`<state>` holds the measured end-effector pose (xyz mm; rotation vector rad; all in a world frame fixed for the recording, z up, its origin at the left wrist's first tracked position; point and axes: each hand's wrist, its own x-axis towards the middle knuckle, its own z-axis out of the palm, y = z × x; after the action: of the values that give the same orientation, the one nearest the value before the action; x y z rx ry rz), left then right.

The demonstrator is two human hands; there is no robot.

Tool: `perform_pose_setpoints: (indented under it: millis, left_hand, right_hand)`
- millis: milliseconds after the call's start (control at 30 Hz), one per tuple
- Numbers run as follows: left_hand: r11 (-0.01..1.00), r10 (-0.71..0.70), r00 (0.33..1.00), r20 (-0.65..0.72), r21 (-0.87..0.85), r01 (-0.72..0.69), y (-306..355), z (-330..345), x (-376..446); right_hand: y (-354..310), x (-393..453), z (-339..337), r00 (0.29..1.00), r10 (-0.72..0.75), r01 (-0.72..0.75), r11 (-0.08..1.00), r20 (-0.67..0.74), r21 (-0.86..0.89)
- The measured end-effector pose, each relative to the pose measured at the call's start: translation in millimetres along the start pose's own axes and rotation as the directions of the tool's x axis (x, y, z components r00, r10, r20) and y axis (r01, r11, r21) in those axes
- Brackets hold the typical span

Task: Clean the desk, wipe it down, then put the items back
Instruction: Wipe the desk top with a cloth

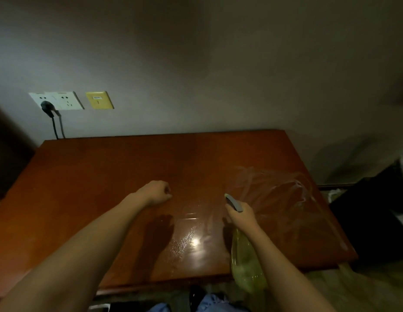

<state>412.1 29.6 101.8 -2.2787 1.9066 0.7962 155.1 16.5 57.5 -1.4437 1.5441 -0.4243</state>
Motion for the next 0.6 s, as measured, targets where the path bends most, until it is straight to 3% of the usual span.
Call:
perform_pose_setpoints:
  millis: [100, 233, 433, 600]
  left_hand:
    - [0.999, 0.041, 0.999, -0.007, 0.017, -0.041, 5, 6, -13]
    - [0.999, 0.049, 0.999, -0.022, 0.011, -0.048, 9, 20, -33]
    - [0.998, 0.063, 0.998, 0.026, -0.019, -0.063, 8, 54, -72]
    - [0.999, 0.048, 0.996, 0.068, -0.027, -0.047, -1, 74, -98]
  right_hand:
    - [13, -31, 2, 0.996, 0.060, -0.054, 0.994, -0.066, 0.097]
    - [30, -71, 5, 0.992, 0.085, -0.079, 0.995, -0.095, 0.065]
    - [43, -122, 8, 0.992, 0.065, -0.069, 0.997, 0.111, 0.037]
    - [63, -161, 19, 0.996, 0.091, -0.090, 0.995, 0.021, -0.033]
